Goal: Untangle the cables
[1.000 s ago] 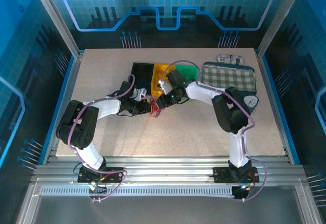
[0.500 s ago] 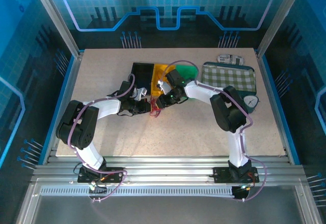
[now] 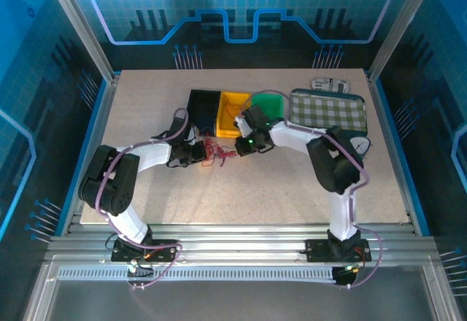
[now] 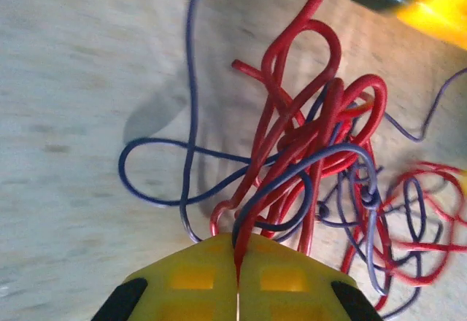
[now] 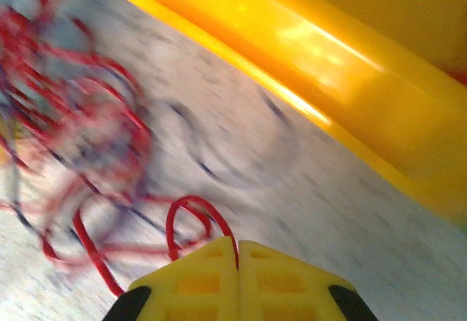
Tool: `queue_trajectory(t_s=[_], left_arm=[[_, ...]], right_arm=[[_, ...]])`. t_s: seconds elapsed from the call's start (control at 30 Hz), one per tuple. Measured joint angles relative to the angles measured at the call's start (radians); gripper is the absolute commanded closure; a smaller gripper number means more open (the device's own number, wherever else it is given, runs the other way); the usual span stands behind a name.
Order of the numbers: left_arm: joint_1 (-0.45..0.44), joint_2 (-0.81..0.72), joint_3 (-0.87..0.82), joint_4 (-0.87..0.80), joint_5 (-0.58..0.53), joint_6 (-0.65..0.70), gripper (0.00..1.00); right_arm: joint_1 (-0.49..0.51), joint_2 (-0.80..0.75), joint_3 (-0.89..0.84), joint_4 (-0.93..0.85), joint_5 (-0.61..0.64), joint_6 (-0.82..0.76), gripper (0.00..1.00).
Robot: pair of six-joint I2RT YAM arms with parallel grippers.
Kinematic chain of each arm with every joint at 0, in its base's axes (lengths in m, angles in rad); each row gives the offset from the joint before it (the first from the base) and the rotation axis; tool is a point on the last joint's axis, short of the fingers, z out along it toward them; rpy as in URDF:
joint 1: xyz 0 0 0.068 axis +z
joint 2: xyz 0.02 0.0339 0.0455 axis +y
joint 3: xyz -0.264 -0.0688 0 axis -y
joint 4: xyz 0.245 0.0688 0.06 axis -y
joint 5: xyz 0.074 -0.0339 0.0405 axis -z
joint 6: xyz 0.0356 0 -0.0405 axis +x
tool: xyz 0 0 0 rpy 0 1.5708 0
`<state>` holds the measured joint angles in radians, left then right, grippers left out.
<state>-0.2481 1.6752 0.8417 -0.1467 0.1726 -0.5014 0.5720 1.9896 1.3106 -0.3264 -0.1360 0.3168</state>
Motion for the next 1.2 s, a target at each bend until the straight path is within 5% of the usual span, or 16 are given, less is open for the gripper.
queue_trajectory(t_s=[0.27, 0.7, 1.07, 1.2], left_arm=[[0.065, -0.063, -0.025, -0.034, -0.126, -0.104, 1.0], [0.066, -0.064, -0.018, -0.148, -0.317, -0.258, 1.0], [0.128, -0.081, -0.018, -0.2, -0.39, -0.298, 1.0], [0.127, -0.08, -0.018, -0.2, -0.393, -0.288, 1.0]], right_arm=[[-0.187, -0.172, -0.236, 0.08, 0.13, 0.225, 1.0], [-0.206, -0.336, -0.266, 0.077, 0.333, 0.31, 1.0], [-0.596, -0.532, -0.384, 0.002, 0.527, 0.411, 1.0], [-0.632, -0.58, -0.396, 0.008, 0.522, 0.399, 1.0]])
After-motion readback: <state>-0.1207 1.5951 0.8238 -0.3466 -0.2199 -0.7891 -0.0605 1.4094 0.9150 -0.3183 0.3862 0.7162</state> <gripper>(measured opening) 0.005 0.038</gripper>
